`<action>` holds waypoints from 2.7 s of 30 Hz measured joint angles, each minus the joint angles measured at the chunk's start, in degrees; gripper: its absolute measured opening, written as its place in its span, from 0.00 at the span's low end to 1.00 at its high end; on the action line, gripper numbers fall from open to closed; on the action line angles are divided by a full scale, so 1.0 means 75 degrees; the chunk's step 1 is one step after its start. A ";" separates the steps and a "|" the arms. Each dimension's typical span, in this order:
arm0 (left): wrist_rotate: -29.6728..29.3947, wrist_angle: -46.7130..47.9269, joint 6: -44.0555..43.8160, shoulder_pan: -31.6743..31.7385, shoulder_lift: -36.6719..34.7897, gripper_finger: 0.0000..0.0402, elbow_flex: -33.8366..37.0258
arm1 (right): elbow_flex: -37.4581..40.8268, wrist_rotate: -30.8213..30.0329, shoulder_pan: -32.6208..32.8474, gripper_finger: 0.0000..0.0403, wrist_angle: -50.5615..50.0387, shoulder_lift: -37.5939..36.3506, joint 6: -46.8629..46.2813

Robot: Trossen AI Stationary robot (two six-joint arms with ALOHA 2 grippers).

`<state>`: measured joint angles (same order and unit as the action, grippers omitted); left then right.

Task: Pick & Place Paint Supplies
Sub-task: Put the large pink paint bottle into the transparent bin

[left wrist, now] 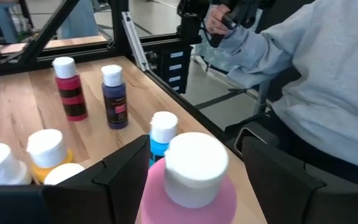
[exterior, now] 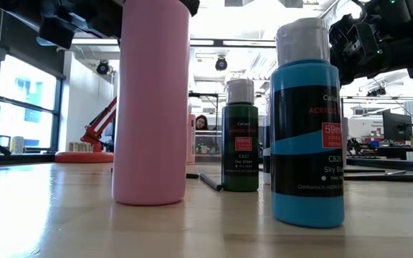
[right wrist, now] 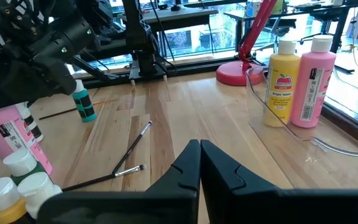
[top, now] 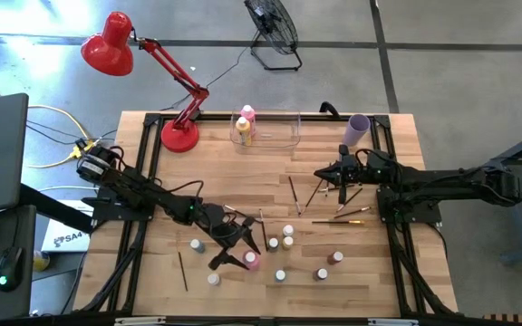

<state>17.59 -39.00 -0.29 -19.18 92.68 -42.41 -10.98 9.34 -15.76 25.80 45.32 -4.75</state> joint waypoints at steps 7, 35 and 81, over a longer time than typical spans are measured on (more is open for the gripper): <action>-0.0050 0.0006 0.0002 0.0003 0.0000 0.50 0.0001 | 0.0000 0.0000 0.0001 0.01 0.0000 0.0000 0.0002; -0.0035 0.0012 -0.0014 0.0003 -0.0003 0.30 0.0003 | 0.0000 0.0002 0.0000 0.01 0.0000 0.0001 0.0000; -0.3859 0.3097 -0.0339 0.0830 -0.2686 0.30 0.0012 | 0.0000 -0.0058 -0.0002 0.01 -0.0128 0.0000 0.0005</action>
<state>-11.35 -15.78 -2.83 -12.95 72.54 -42.33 -10.98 8.91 -15.77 24.84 45.32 -4.71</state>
